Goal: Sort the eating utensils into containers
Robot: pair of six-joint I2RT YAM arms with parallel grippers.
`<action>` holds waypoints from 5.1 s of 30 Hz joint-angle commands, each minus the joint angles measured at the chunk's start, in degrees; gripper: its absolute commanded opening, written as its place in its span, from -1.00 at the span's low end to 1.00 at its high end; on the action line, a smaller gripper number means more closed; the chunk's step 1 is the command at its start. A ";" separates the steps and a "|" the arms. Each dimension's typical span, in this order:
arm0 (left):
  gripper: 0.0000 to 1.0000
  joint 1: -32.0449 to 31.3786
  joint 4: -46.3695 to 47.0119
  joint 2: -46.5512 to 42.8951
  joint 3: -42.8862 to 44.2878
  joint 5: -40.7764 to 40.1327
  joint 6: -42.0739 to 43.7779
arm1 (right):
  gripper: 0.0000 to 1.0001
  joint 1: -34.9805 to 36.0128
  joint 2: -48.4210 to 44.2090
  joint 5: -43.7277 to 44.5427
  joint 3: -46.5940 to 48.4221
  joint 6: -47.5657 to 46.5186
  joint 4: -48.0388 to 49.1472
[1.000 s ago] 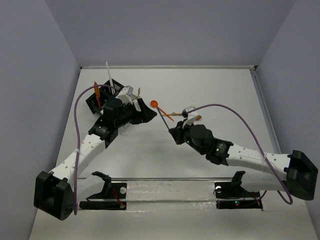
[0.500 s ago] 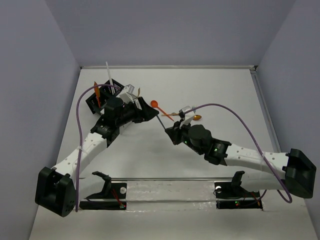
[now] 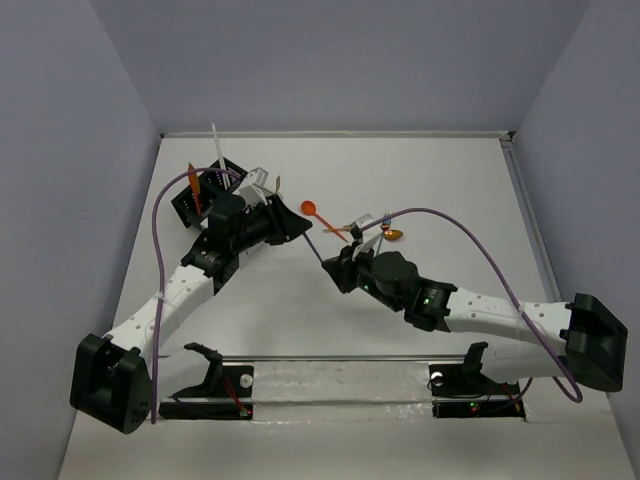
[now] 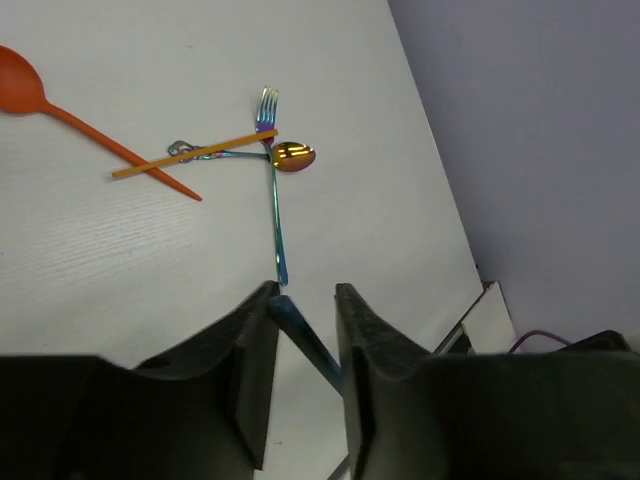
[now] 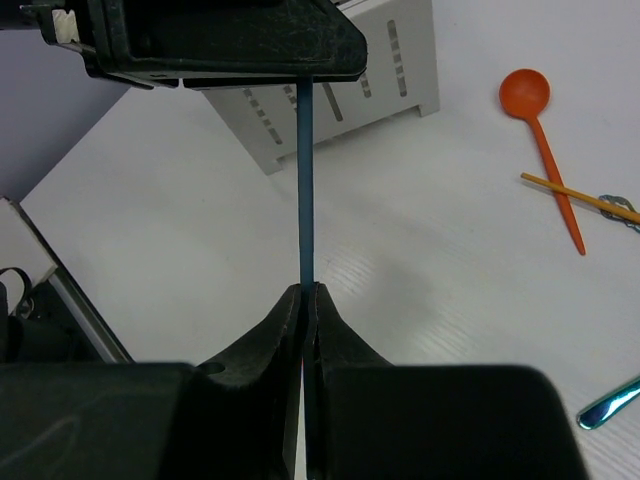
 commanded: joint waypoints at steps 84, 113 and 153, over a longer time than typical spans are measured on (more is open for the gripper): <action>0.52 17.39 -1.57 34.84 45.03 -48.73 30.89 | 0.68 0.94 -22.76 15.13 -13.51 4.47 -9.83; 0.98 8.17 -8.87 -12.78 18.34 -22.27 16.90 | -0.04 -14.09 3.07 -3.75 7.83 -1.85 -17.12; 0.98 8.17 -8.17 -30.37 2.76 -13.92 18.23 | -0.09 -28.94 48.06 -28.28 53.45 -42.46 -50.43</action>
